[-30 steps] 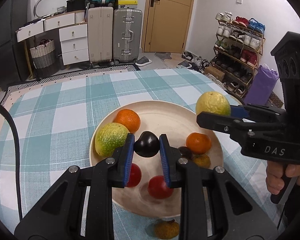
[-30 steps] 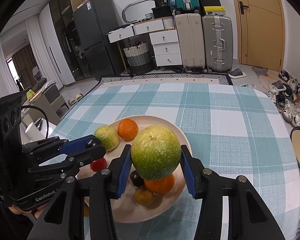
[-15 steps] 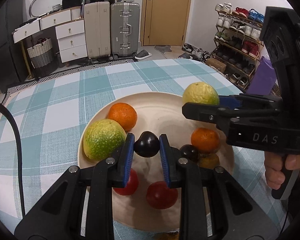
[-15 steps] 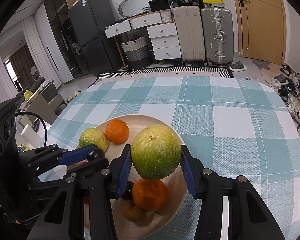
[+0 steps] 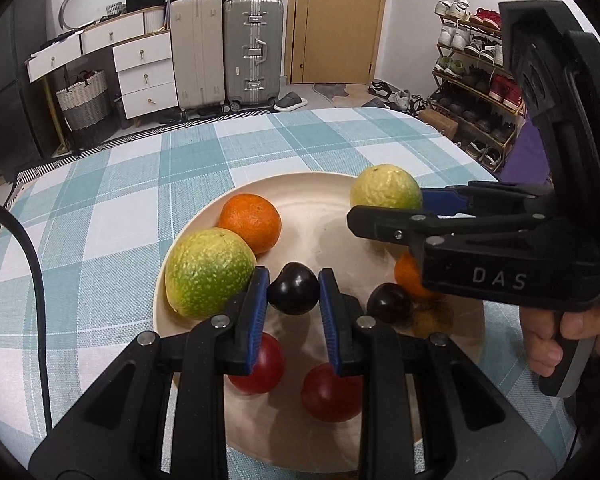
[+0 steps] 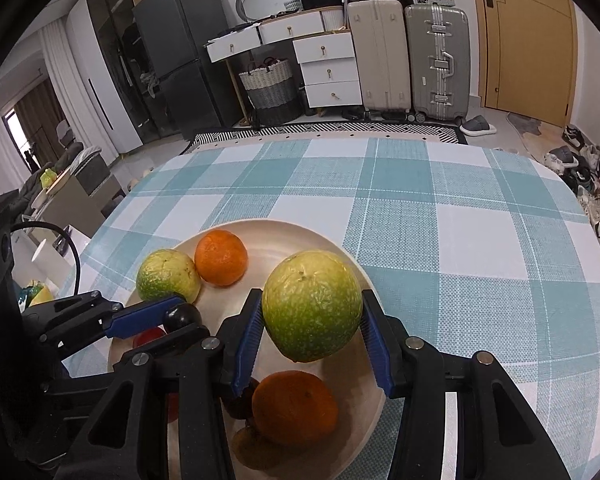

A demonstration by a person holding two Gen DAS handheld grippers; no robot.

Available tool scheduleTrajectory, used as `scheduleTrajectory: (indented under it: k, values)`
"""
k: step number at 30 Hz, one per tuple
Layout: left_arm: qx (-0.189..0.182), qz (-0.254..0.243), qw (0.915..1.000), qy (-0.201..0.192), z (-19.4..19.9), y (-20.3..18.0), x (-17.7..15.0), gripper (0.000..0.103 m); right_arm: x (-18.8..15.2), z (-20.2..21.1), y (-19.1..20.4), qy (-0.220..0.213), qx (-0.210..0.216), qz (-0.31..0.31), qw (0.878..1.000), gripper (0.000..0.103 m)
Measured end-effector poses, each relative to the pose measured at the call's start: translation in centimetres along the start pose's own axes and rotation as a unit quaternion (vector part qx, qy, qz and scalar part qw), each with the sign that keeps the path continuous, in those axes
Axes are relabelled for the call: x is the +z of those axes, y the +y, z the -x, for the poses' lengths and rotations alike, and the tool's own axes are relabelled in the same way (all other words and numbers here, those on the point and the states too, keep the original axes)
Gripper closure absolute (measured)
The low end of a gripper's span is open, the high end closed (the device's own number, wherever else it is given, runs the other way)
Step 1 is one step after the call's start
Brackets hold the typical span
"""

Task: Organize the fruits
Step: 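Open both grippers over the plate to release the plum and citrus, then move the right gripper back toward the loose brown fruit beside the plate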

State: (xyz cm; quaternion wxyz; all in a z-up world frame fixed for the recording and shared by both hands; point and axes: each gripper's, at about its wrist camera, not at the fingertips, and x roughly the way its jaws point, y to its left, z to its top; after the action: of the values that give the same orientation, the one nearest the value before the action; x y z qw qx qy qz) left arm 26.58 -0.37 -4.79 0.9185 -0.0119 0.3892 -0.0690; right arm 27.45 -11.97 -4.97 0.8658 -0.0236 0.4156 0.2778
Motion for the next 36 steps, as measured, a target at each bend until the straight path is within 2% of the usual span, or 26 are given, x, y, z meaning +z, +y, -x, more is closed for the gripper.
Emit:
scheduleTrajectory:
  k: [6, 8, 10, 11, 13, 14, 16, 18, 21, 28, 36]
  values:
    - [-0.001, 0.007, 1.0, 0.006, 0.1, 0.1, -0.1, 0.078, -0.1, 1.7, -0.3, -0.027, -0.007, 0.0, 1.0, 0.053]
    - [-0.007, 0.006, 1.0, 0.003, 0.5, -0.1, -0.1, 0.07, -0.1, 2.4, -0.5, -0.029, -0.012, 0.0, 0.999, 0.053]
    - [-0.014, 0.003, 0.9999, -0.002, 1.0, -0.3, -0.2, 0.056, -0.3, 3.2, -0.6, -0.031, -0.01, 0.001, 0.999, 0.049]
    - [-0.016, -0.001, 0.9998, -0.007, 1.5, -0.5, -0.4, 0.051, -0.5, 3.7, -0.6, -0.037, -0.017, 0.004, 0.999, 0.047]
    - [-0.007, -0.008, 0.9998, -0.014, 2.2, -1.0, -0.7, 0.026, -1.0, 4.7, -0.7, -0.048, -0.02, 0.003, 0.999, 0.03]
    - [-0.002, -0.01, 0.9998, -0.019, 2.8, -1.1, -0.9, 0.02, -1.3, 5.2, -0.9, -0.052, -0.019, -0.002, 0.998, 0.027]
    - [0.001, -0.008, 0.9996, -0.029, 3.8, -1.2, -1.2, 0.016, -1.6, 6.3, -1.1, -0.061, -0.015, -0.012, 0.998, 0.011]
    - [-0.003, -0.004, 0.9996, -0.029, 4.7, -1.2, -1.5, 0.014, -1.9, 7.1, -1.1, -0.065, -0.014, -0.022, 0.998, 0.007]
    - [0.01, 0.004, 0.9993, -0.036, 5.9, -1.0, -2.2, 0.001, -2.3, 8.4, -0.5, -0.075, -0.014, -0.014, 0.997, 0.0]
    - [0.021, 0.029, 0.9979, -0.054, 9.2, 0.0, -3.8, 0.001, -4.0, 10.0, 2.0, -0.079, -0.012, 0.039, 0.996, 0.0]
    - [0.027, 0.06, 0.9956, -0.067, 12.7, 1.6, -6.0, 0.001, -6.8, 10.1, 3.5, -0.061, -0.011, 0.048, 0.997, 0.0]
